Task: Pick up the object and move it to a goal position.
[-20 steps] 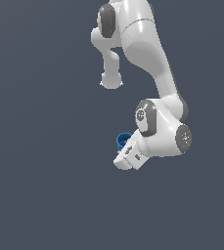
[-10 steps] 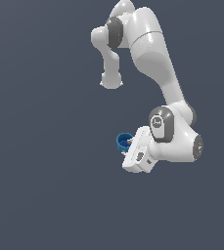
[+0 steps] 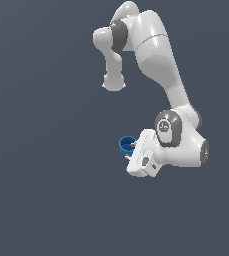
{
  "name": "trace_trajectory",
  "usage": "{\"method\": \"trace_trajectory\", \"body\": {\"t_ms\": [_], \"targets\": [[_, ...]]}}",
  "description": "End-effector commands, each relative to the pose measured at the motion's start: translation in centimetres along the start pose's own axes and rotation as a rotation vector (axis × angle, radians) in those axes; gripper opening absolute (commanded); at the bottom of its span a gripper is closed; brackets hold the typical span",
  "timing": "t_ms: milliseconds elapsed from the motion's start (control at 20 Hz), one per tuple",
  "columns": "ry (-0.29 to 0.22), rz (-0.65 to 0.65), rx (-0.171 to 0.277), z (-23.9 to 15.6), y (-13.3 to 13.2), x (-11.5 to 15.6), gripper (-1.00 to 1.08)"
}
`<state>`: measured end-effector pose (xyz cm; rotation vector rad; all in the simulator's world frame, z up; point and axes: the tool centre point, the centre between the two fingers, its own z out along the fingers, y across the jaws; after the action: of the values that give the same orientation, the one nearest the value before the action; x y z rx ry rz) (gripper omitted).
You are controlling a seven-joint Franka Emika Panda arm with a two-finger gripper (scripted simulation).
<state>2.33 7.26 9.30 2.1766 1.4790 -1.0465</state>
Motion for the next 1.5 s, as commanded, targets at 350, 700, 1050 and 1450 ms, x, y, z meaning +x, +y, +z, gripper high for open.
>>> {"method": "trace_trajectory", "body": {"t_ms": [350,700,1050,1450], "targets": [[-0.002,-0.002,0.000,1.9,-0.1,0.0,0.28],[-0.004,-0.003,0.000,2.9,0.0,-0.1,0.28],[-0.004,-0.003,0.000,2.9,0.0,-0.1,-1.00],[-0.001,-0.002,-0.005,3.0,0.1,-0.2,-1.00]]}}
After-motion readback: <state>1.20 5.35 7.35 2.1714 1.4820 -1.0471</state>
